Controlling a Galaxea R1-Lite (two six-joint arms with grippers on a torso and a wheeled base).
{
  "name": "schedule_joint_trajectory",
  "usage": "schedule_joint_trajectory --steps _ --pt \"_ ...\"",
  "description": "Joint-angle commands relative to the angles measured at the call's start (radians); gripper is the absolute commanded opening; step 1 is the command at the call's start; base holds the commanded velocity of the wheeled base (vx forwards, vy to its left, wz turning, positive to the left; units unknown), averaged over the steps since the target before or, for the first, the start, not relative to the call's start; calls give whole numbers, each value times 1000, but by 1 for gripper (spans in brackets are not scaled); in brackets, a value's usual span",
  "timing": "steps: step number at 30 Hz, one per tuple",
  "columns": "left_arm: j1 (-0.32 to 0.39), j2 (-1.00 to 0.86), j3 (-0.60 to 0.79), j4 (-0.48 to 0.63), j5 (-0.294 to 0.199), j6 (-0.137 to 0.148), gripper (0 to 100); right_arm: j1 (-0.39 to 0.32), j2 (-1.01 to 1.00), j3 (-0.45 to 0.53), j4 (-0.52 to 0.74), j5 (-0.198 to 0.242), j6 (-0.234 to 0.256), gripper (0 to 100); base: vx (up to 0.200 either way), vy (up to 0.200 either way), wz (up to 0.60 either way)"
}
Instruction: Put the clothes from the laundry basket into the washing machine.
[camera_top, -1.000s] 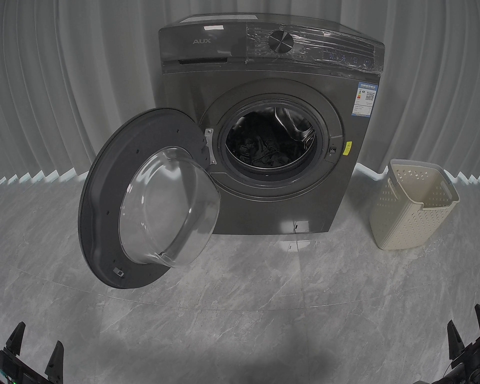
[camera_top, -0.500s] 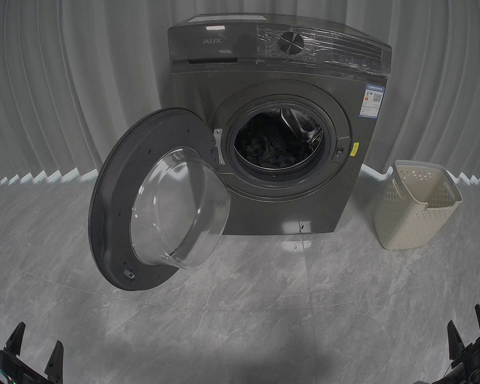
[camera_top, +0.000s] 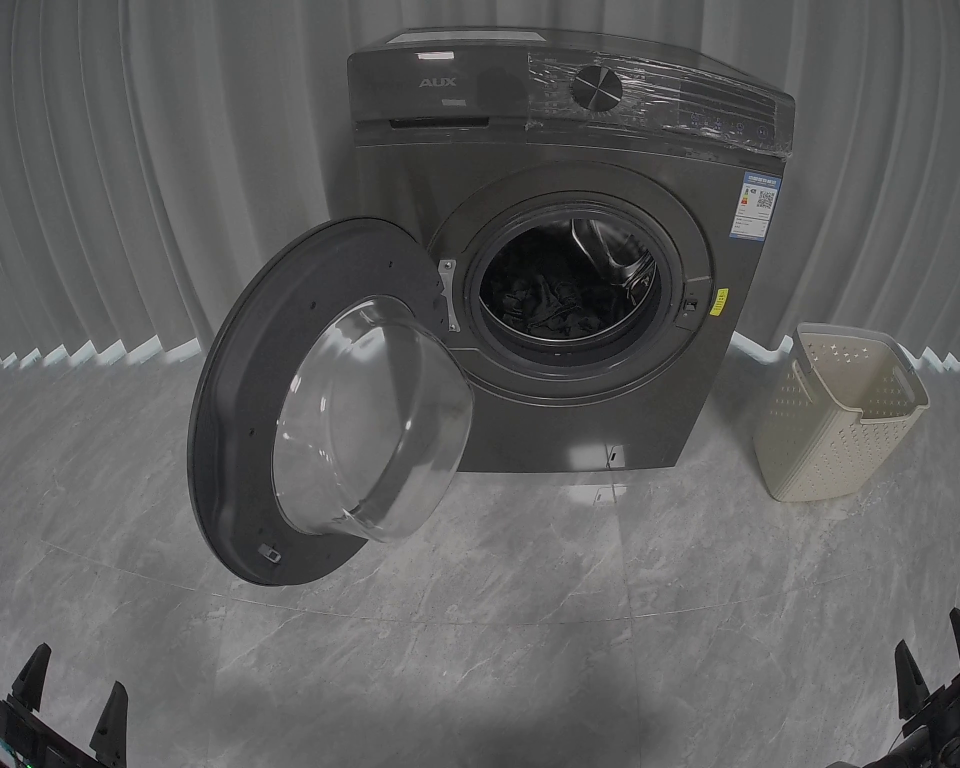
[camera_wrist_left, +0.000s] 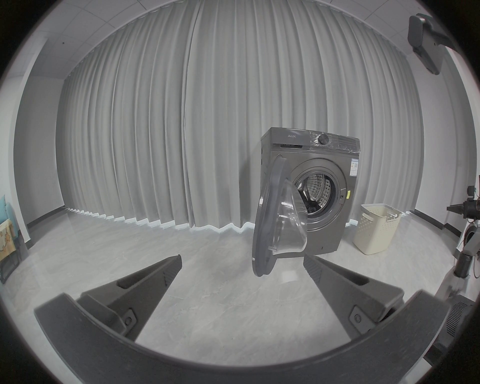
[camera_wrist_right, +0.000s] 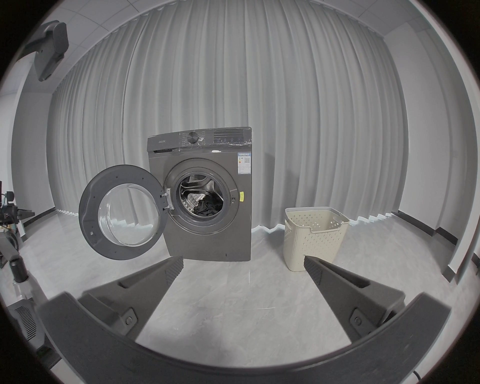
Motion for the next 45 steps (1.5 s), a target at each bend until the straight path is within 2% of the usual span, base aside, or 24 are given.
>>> schedule_joint_trajectory --steps 1,7,12,18,20,21,23,24,25,26,30,31,34,40,42,43,45 --pt "0 -16 16 0 0 -1 100 0 -16 18 -1 0 0 100 0 200 0" --pt "1 -16 18 0 2 1 100 0 -16 18 -1 0 0 100 0 0 0" --pt "1 -16 18 -2 -4 39 100 0 -16 18 -1 0 0 100 0 0 0" --pt "1 -16 18 -8 -6 36 100 0 -16 18 -1 0 0 100 0 0 0" --pt "3 -12 -28 -34 0 24 100 0 -16 18 -1 0 0 100 0 0 0" --pt "6 21 -174 -46 -6 11 100 0 -16 18 1 0 0 100 0 0 0" --pt "-3 71 -248 -26 -11 7 100 0 -16 18 -1 0 0 100 0 0 0" --pt "-20 145 -309 18 -32 8 100 0 -16 18 -1 2 0 100 0 0 0" --pt "-23 151 -311 21 -35 8 100 0 -16 18 -1 0 0 100 0 0 0" --pt "-68 231 -331 44 -103 7 100 0 -16 18 -1 2 0 100 0 0 0" --pt "-129 462 -341 21 -196 4 100 0 -16 18 1 0 0 100 0 0 0" --pt "-131 470 -341 18 -199 4 100 0 -16 18 -1 0 0 100 0 0 0" --pt "-147 659 -341 -103 -238 -5 100 0 -16 18 -1 0 0 100 0 0 0" --pt "-150 923 -358 -322 -248 -4 100 0 -16 18 -1 0 0 100 0 0 0" --pt "-152 939 -363 -333 -250 -5 100 0 -16 18 -1 0 0 100 0 0 0" --pt "-160 1019 -387 -373 -264 -5 100 0 -16 18 -1 0 0 100 0 0 0" --pt "-161 1067 -407 -390 -280 -7 100 0 -16 18 -1 0 0 100 0 0 0"
